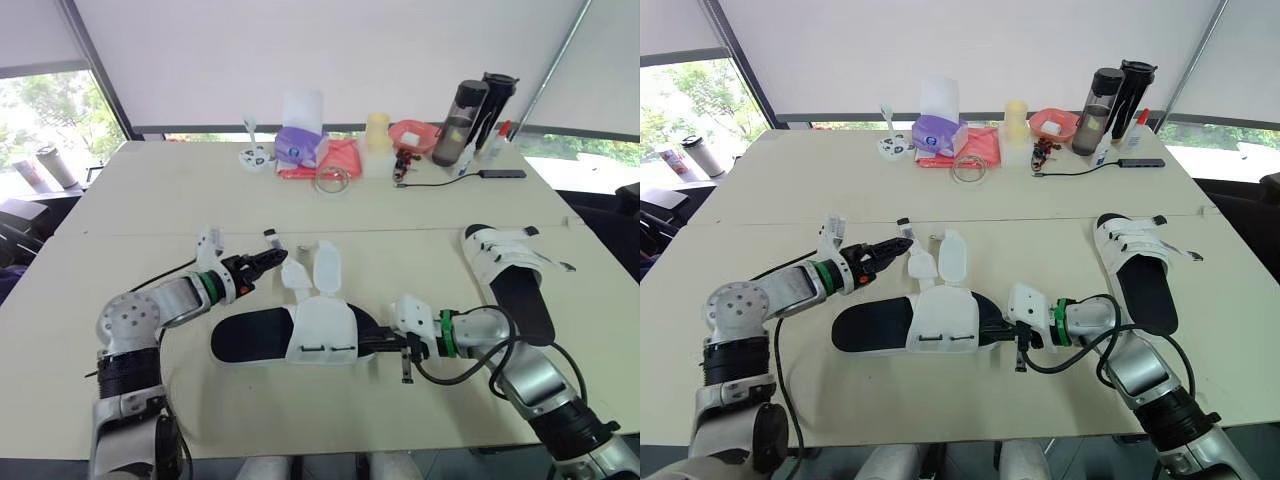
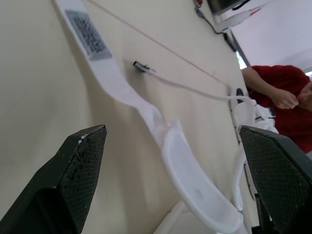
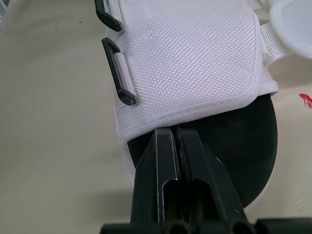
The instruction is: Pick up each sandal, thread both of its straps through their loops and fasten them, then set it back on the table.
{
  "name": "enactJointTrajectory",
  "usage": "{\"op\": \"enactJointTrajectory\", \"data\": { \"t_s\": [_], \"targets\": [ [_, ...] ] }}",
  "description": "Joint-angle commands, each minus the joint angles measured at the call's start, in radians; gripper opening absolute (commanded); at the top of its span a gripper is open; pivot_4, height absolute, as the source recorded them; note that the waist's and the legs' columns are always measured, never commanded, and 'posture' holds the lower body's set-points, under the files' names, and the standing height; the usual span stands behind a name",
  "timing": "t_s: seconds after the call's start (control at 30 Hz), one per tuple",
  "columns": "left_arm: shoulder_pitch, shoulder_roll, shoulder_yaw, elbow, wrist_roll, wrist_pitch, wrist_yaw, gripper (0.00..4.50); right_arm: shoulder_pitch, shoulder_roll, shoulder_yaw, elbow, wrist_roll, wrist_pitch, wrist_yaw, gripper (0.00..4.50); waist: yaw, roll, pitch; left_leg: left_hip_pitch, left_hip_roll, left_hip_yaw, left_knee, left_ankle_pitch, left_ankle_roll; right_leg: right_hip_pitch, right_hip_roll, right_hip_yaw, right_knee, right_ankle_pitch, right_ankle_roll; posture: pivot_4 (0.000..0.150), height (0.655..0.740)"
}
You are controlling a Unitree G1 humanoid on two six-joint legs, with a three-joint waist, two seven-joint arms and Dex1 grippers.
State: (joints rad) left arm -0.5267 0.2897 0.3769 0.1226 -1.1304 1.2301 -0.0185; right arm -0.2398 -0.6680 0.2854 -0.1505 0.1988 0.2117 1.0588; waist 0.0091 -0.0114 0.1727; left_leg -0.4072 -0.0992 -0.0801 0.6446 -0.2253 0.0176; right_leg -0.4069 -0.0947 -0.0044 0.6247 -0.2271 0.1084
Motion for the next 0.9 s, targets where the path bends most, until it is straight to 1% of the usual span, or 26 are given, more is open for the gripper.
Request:
{"op": "enactJointTrajectory", "data": {
  "t_s": [0.03,0.2,0.37,0.4,0.47,0.67,0.7,0.83,0.9],
  "targets": [
    [-0.037,-0.028,0.013,0.030,0.024,-0.033,0.016,4.50,0.002,0.008,0.016,0.027,-0.036,0.022,-0.018,0.06,0.000,0.000,0.000,0.000,0.000,0.000,0.000,0.000,0.000,0.000,0.000,0.000,0.000,0.000,0.000,0.150,0.7400],
    [-0.101,-0.083,0.019,0.165,0.079,-0.129,-0.033,4.50,-0.002,0.014,0.016,0.030,-0.039,0.022,-0.023,0.06,0.001,0.000,0.000,0.000,0.000,0.000,-0.001,0.000,0.000,0.000,0.000,0.000,-0.001,0.001,-0.001,0.150,0.7400],
    [-0.152,-0.092,0.008,0.275,0.145,-0.227,-0.115,4.50,-0.008,0.020,0.015,0.039,-0.046,0.019,-0.022,0.06,-0.002,0.000,0.000,0.000,0.000,0.000,-0.002,0.000,-0.001,0.000,0.000,0.000,-0.003,0.001,-0.001,0.150,0.7400],
    [-0.163,-0.091,0.008,0.292,0.160,-0.251,-0.132,3.93,-0.009,0.020,0.015,0.039,-0.048,0.018,-0.022,0.00,-0.001,0.000,0.000,-0.001,0.000,0.000,-0.002,0.000,-0.001,0.000,0.000,0.000,-0.003,0.001,-0.001,0.150,0.7400],
    [-0.177,-0.087,0.011,0.316,0.180,-0.277,-0.156,3.17,-0.009,0.021,0.014,0.040,-0.050,0.018,-0.022,0.00,0.000,0.000,0.000,-0.001,0.000,0.000,-0.002,0.000,-0.001,0.000,0.000,0.000,-0.004,0.001,-0.001,0.150,0.7400],
    [-0.176,-0.082,0.010,0.308,0.191,-0.263,-0.207,0.16,-0.011,0.027,0.011,0.048,-0.057,0.016,-0.028,0.00,0.001,0.000,0.000,-0.001,0.000,0.000,-0.004,0.000,-0.001,0.000,0.000,0.000,-0.007,0.001,-0.001,0.150,0.7400],
    [-0.176,-0.084,0.011,0.304,0.192,-0.261,-0.206,0.02,-0.011,0.029,0.011,0.049,-0.057,0.016,-0.029,0.00,0.001,-0.001,0.000,-0.001,0.000,0.000,-0.004,0.000,0.000,0.000,0.000,0.000,-0.007,0.001,-0.001,0.150,0.7400],
    [-0.182,-0.085,0.007,0.309,0.206,-0.264,-0.224,0.02,-0.016,0.034,0.014,0.054,-0.059,0.016,-0.031,0.00,0.000,-0.001,0.000,-0.001,0.000,0.000,-0.005,0.000,-0.001,0.000,0.000,0.000,-0.007,0.001,-0.001,0.150,0.7400],
    [-0.178,-0.073,-0.017,0.292,0.236,-0.292,-0.261,0.02,-0.016,0.035,0.014,0.057,-0.060,0.014,-0.032,0.00,0.000,-0.001,0.000,-0.001,0.000,0.000,-0.006,0.000,-0.001,0.000,0.000,0.000,-0.007,0.001,-0.001,0.150,0.7400]
  ]
}}
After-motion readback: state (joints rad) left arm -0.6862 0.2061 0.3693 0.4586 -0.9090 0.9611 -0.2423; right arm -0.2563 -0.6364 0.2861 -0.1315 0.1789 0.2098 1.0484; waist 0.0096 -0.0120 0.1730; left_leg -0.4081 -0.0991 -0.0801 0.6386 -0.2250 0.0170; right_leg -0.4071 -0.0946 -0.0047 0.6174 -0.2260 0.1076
